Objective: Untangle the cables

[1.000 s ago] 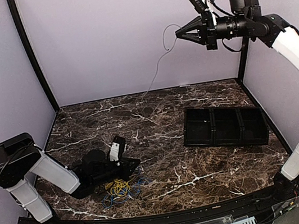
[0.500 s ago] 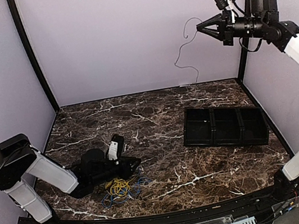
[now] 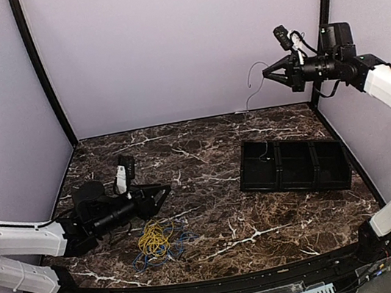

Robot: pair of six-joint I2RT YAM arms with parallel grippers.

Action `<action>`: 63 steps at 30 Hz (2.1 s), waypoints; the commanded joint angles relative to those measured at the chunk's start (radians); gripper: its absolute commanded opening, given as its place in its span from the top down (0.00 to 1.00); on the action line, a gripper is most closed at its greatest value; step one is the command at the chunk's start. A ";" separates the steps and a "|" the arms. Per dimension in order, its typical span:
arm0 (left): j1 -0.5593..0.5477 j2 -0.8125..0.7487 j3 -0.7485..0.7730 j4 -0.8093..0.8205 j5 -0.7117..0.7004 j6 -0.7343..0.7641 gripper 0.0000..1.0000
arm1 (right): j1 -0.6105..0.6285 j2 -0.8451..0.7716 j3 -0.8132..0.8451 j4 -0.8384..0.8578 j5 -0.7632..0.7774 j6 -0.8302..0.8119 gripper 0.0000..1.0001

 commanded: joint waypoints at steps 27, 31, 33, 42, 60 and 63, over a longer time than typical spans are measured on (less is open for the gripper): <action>-0.005 -0.252 -0.016 -0.288 -0.178 0.021 0.52 | -0.046 -0.008 -0.255 0.114 0.066 -0.021 1.00; -0.006 -0.260 0.000 -0.332 -0.199 0.024 0.52 | -0.047 0.034 -0.255 0.062 0.114 -0.068 1.00; -0.006 -0.259 0.011 -0.359 -0.215 0.023 0.52 | -0.046 0.069 -0.249 0.025 0.130 -0.082 1.00; -0.006 -0.264 0.111 -0.510 -0.244 0.071 0.49 | 0.024 0.218 -0.208 -0.065 0.320 -0.140 1.00; -0.004 -0.236 0.138 -0.619 -0.297 0.052 0.32 | 0.142 0.434 -0.116 -0.126 0.549 -0.144 1.00; -0.005 -0.207 0.153 -0.661 -0.324 0.036 0.29 | 0.145 0.440 -0.112 -0.133 0.552 -0.145 1.00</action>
